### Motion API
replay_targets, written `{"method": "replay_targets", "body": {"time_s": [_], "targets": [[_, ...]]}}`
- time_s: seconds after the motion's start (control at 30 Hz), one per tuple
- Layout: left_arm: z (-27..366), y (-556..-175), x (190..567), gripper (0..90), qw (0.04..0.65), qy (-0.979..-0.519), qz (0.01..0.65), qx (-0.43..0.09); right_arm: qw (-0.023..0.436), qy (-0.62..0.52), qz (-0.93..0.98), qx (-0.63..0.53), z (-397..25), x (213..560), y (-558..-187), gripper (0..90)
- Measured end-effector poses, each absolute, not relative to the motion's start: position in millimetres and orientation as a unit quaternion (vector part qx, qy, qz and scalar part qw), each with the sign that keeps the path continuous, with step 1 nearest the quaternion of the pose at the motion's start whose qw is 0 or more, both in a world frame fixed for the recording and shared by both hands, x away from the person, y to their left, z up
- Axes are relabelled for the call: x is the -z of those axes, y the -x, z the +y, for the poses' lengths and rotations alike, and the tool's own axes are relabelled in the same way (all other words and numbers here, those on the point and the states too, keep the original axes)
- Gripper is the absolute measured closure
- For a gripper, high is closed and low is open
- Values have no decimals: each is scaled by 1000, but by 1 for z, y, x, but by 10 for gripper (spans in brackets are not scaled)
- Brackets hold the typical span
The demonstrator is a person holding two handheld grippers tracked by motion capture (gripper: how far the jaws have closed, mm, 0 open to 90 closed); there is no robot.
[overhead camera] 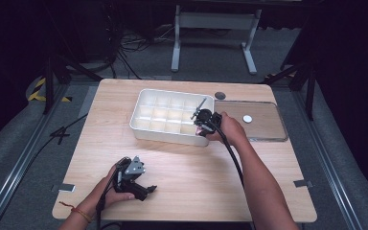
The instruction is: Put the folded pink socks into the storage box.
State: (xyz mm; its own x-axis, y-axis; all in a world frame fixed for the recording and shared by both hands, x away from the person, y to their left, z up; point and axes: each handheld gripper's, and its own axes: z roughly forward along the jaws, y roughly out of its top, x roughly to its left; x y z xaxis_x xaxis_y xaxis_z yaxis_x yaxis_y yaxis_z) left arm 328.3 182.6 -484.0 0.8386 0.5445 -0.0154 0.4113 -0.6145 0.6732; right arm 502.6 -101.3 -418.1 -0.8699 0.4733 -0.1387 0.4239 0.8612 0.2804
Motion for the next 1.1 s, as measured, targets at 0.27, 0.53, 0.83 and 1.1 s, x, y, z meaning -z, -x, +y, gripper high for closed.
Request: {"method": "replay_targets", "body": {"time_s": [0.27,0.53,0.83,1.1], "targets": [[183,-328,484,43,348,-893,267,-96,74,-240,960,-124,-103,420,-510,772],[182,-329,484,42,347,-894,266,-96,75,-247,956,-139,-108,421,-514,769],[182,-329,484,42,349,-894,266,-95,81,-252,950,-166,-115,412,-509,691],[182,-329,484,41,349,-894,266,-94,107,-258,935,-219,-126,378,-503,609]]}}
